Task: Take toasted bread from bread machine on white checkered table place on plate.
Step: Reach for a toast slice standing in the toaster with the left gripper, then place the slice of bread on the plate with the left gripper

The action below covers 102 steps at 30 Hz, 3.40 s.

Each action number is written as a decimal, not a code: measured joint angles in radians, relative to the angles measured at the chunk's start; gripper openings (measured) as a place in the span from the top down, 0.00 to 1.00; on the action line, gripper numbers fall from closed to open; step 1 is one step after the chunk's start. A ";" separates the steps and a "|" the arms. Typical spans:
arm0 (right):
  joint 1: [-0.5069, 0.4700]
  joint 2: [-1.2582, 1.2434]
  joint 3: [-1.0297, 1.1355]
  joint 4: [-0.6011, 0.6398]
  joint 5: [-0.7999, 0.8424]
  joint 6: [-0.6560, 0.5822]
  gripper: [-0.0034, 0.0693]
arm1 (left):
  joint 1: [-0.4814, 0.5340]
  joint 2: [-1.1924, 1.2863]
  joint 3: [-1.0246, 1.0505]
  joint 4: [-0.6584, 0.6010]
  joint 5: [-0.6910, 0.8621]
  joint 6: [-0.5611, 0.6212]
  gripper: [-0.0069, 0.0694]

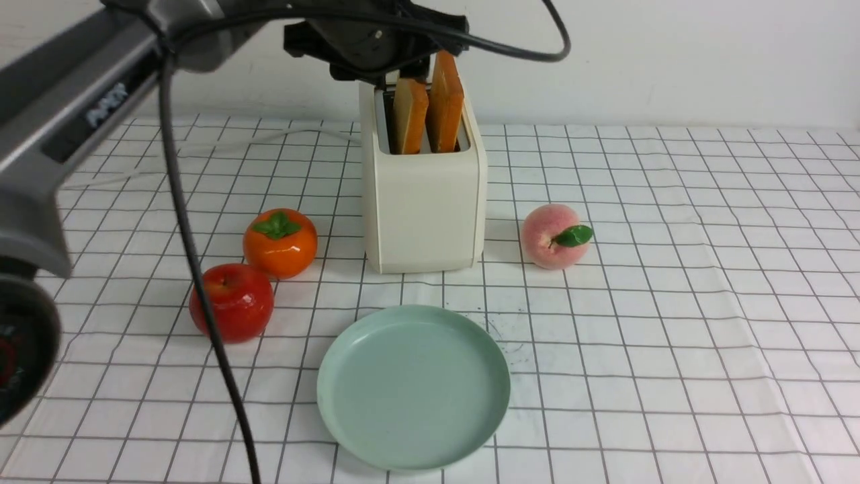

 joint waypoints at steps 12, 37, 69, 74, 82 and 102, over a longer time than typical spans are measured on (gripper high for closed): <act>0.000 0.000 0.000 0.000 0.000 0.000 0.62 | 0.000 0.092 -0.014 0.141 -0.150 -0.129 0.37; 0.000 0.000 0.000 0.000 0.000 0.000 0.62 | -0.002 0.136 -0.022 0.227 -0.174 -0.142 0.81; 0.000 0.000 0.000 0.000 0.000 0.000 0.62 | -0.001 -0.809 1.030 -0.627 -0.212 0.381 0.81; 0.000 0.000 0.000 0.000 0.000 0.000 0.62 | -0.001 -0.749 1.295 -1.062 -0.424 0.747 0.81; 0.000 0.000 0.000 0.000 0.000 0.000 0.62 | -0.001 -0.616 1.313 -1.703 -0.504 1.442 0.81; 0.000 0.000 0.000 0.000 0.000 0.000 0.62 | 0.320 -0.559 1.314 -1.511 -0.031 1.340 0.81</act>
